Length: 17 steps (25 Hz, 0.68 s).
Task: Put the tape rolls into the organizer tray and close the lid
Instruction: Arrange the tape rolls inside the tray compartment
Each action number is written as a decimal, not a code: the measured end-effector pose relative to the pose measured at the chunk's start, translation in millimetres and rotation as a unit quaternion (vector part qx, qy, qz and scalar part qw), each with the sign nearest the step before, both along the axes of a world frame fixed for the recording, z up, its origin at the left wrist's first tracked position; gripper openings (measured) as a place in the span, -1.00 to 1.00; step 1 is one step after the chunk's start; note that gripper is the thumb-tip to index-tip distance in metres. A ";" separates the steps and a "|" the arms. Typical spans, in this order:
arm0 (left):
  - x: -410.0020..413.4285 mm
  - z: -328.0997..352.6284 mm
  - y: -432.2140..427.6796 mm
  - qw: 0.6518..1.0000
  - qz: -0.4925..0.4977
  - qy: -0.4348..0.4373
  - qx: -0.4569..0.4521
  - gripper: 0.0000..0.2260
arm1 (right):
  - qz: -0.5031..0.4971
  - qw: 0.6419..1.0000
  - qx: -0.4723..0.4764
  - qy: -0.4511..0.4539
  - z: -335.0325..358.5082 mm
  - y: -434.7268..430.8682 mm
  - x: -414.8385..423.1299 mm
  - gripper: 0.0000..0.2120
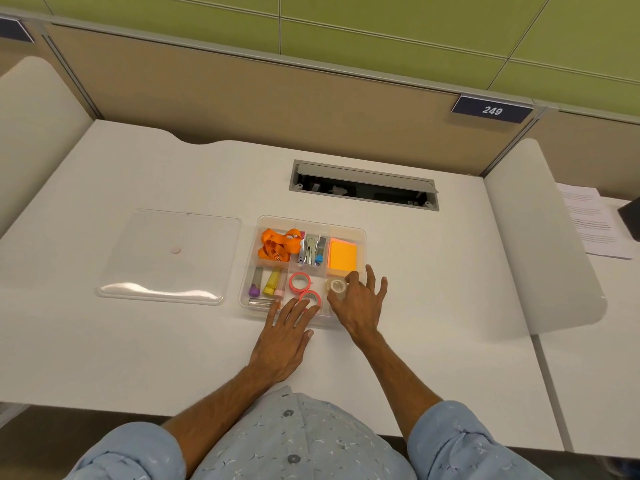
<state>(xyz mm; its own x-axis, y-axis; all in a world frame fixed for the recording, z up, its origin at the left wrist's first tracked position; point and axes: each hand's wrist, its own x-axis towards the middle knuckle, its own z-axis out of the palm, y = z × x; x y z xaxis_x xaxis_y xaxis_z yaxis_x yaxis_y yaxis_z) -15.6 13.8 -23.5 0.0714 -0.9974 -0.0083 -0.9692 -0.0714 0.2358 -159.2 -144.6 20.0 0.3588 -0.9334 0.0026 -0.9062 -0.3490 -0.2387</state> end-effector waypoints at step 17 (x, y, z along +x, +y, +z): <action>3.5 -4.3 1.0 1.000 -0.006 0.008 -0.028 -0.47 | -0.036 0.998 -0.044 -0.018 -15.2 4.7 12.6 -0.64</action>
